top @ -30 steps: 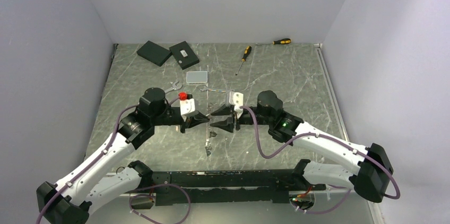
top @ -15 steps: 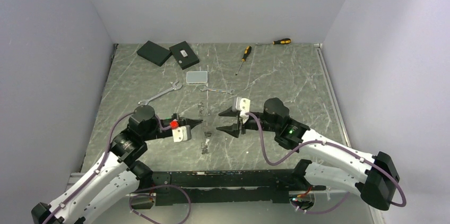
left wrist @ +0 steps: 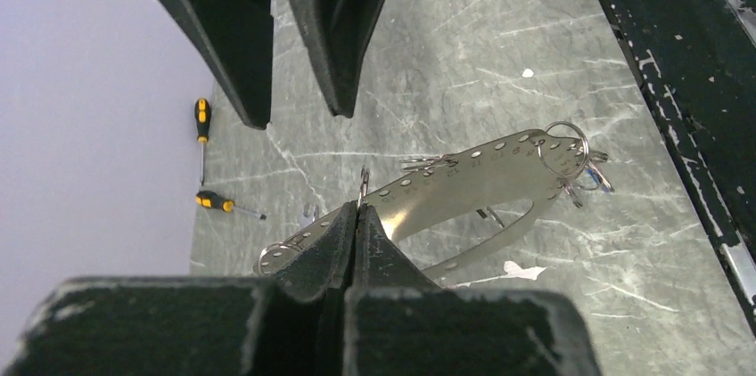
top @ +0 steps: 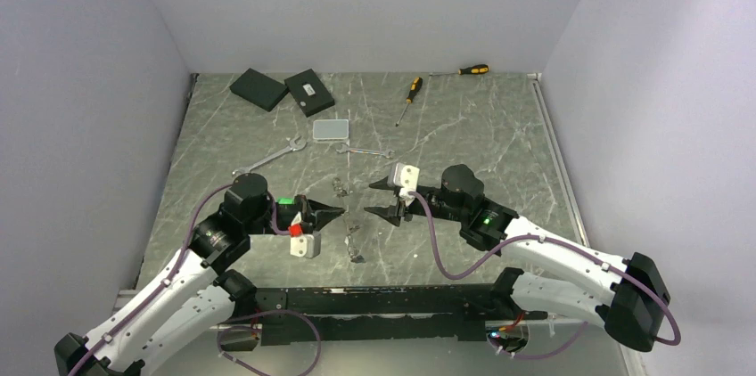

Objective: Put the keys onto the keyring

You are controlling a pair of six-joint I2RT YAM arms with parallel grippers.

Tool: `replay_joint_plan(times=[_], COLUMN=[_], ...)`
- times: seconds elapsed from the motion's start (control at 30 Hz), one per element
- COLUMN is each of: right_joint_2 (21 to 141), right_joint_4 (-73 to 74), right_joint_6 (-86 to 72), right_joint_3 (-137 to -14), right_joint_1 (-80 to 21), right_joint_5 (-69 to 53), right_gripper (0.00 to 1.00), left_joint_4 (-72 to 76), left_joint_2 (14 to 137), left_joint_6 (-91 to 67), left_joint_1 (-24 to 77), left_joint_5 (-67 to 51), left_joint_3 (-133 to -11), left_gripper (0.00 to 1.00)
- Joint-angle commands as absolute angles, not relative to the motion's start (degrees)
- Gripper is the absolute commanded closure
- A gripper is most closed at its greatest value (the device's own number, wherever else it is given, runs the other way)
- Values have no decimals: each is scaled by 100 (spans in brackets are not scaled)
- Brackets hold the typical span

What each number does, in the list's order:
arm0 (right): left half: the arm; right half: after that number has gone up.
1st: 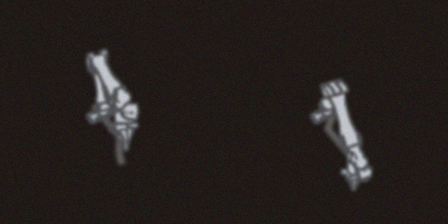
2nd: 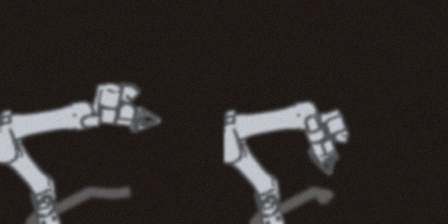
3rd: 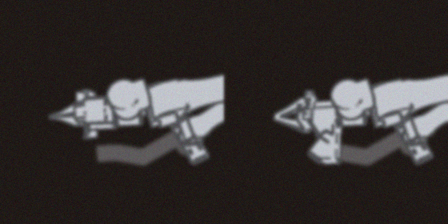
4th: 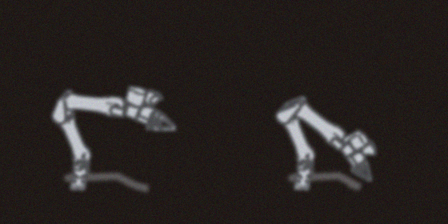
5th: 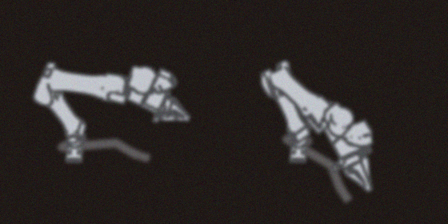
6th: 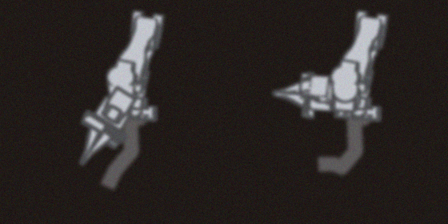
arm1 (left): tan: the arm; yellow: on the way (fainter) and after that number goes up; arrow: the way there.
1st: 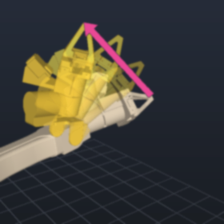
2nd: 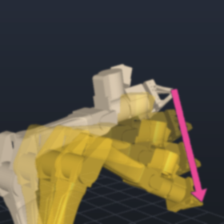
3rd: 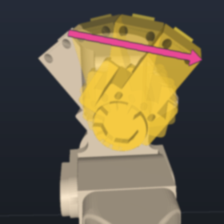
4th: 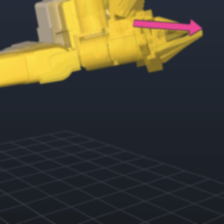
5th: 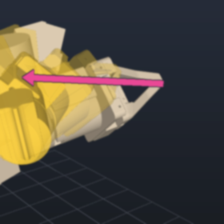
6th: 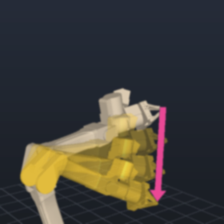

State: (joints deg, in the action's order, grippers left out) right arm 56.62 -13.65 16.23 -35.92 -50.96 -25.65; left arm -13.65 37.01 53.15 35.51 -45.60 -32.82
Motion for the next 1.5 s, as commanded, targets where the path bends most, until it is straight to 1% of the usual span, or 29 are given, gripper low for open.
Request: replay_joint_plan(times=[0.0, 0.17, 0.43, 0.5, 0.7, 0.77, 0.83, 0.9, 1.03, 1.1, 1.17, 1.27, 1.37, 1.4, 1.47], right_joint_2=[5509, 5514, 5545, 5559, 5523, 5482, 5467, 5516, 5764, 5904, 6062, 6426, 7071, 7327, 7808], right_joint_4=[-1728, -1747, -1752, -1778, -1959, -2030, -2047, -2019, -2032, -2277, -2579, -2804, -2567, -2395, -2243], right_joint_6=[1829, 1863, 1882, 1854, 1599, 1520, 1484, 1449, 1094, 835, 583, 188, -249, -368, -569], right_joint_3=[-3498, -3461, -3472, -3476, -3510, -3489, -3479, -3513, -3715, -3752, -3757, -3945, -4461, -4669, -5019], right_joint_1=[-5155, -5207, -5238, -5238, -5238, -5238, -5238, -5239, -5238, -5238, -5243, -5247, -5255, -5256, -5277], right_joint_5=[-2317, -2215, -2145, -2104, -1850, -1845, -1897, -2036, -2307, -2405, -2406, -2235, -1867, -1748, -1561], right_gripper=[46, 46, 46, 46, 46, 46, 46, 46, 46, 46, 47, 48, 51, 54, 57], left_joint_4=[-1270, -1050, -1089, -953, -829, -641, -508, -463, -73, -44, 175, 277, 179, 139, 75], left_joint_2=[3616, 3527, 3525, 3558, 4121, 4408, 4687, 4853, 4756, 4658, 4516, 4327, 4194, 4159, 4059], left_joint_6=[6211, 6155, 6097, 5725, 4682, 4355, 3946, 3689, 3120, 2990, 2875, 2745, 2710, 2689, 2650], left_joint_1=[3568, 3568, 3566, 3564, 3553, 3532, 3447, 3277, 2947, 2754, 2595, 2409, 2240, 2189, 2064], left_joint_5=[-5137, -5140, -5138, -4979, -4061, -3426, -2496, -1988, -1382, -1344, -1302, -766, -210, -52, 70], left_joint_3=[-3420, -3307, -3314, -3318, -3621, -3652, -3717, -3767, -3720, -3733, -3716, -3649, -3631, -3637, -3614], left_gripper=[100, 100, 100, 100, 100, 100, 100, 100, 100, 100, 100, 100, 100, 100, 100])
